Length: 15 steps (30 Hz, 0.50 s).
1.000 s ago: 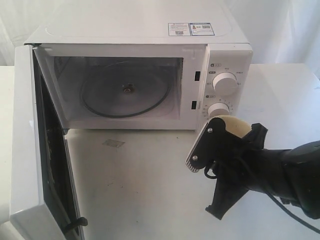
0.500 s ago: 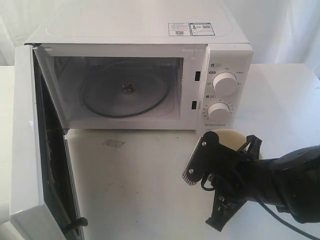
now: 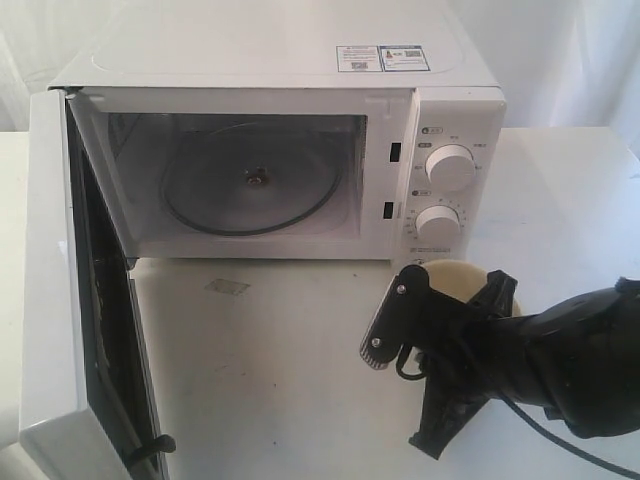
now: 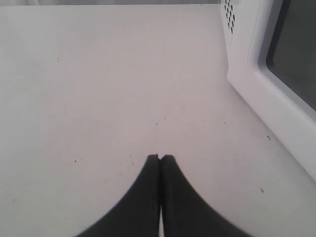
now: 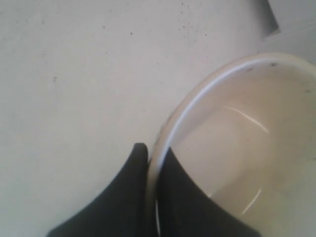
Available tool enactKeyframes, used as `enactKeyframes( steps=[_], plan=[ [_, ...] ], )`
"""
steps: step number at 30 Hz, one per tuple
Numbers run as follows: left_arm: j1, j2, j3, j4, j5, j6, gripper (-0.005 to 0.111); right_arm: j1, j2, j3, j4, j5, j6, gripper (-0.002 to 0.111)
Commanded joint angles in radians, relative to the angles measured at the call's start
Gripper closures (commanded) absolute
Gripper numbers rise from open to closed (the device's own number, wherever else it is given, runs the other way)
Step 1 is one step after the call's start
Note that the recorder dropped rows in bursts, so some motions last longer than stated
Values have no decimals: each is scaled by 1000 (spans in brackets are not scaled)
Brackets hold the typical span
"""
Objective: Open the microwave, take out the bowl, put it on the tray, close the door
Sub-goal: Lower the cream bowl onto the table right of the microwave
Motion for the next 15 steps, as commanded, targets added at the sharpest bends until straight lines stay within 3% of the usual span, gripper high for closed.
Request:
enactKeyframes(
  steps=[1,15],
  plan=[
    [2,-5,3,-3,-2,-5,107,0,5,-23,4,-17,-17,108],
    [2,-5,3,-3,-2,-5,107,0,9,-32,6,-34,-17,108]
  ],
)
